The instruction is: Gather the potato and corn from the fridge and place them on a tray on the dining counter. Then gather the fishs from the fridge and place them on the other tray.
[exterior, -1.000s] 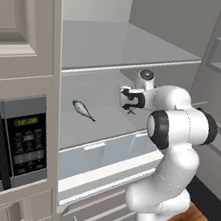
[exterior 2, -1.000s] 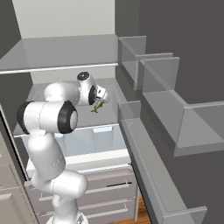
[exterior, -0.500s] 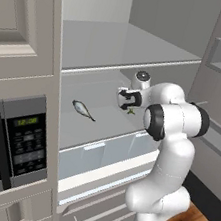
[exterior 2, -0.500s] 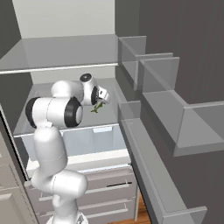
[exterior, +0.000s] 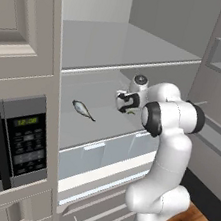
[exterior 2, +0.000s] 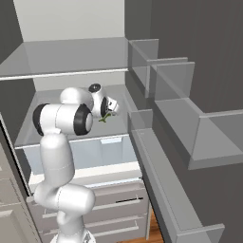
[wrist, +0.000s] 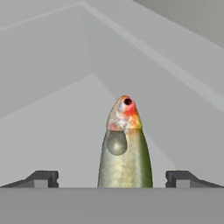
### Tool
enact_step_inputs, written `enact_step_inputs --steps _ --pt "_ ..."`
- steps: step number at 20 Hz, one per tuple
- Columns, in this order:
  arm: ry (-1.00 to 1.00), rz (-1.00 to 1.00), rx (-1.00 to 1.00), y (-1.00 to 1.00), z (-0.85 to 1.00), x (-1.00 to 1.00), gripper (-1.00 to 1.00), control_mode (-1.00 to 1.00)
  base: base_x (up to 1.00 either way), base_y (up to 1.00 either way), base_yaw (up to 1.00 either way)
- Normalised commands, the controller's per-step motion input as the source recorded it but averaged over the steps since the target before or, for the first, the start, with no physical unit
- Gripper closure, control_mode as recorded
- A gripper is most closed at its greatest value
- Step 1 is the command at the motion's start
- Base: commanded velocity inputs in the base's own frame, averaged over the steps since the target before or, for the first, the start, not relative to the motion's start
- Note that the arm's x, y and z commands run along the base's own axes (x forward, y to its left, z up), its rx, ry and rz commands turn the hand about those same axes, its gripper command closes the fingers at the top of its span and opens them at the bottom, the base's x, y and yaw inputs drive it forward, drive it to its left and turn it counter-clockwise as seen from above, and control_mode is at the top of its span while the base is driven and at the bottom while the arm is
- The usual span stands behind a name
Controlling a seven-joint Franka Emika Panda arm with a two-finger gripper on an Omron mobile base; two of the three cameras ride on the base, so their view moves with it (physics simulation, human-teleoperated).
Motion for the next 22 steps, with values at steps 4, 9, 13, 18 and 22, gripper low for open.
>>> enact_step_inputs --steps 4,9,13,18,22 --pt "0.0 0.0 0.0 0.0 -0.09 0.0 1.0 -1.0 0.0 0.0 0.0" --pt "0.0 0.0 0.0 0.0 -0.01 -0.03 1.0 -1.0 0.0 0.0 0.0" --pt "-0.02 0.0 0.0 0.0 0.21 -0.64 1.0 -1.0 0.0 0.0 0.0" --pt "-0.02 0.0 0.0 0.03 0.39 -1.0 1.0 -1.0 0.0 0.0 0.0" --pt "0.0 0.0 0.0 0.0 0.56 -1.0 1.0 -1.0 0.0 0.0 0.0"
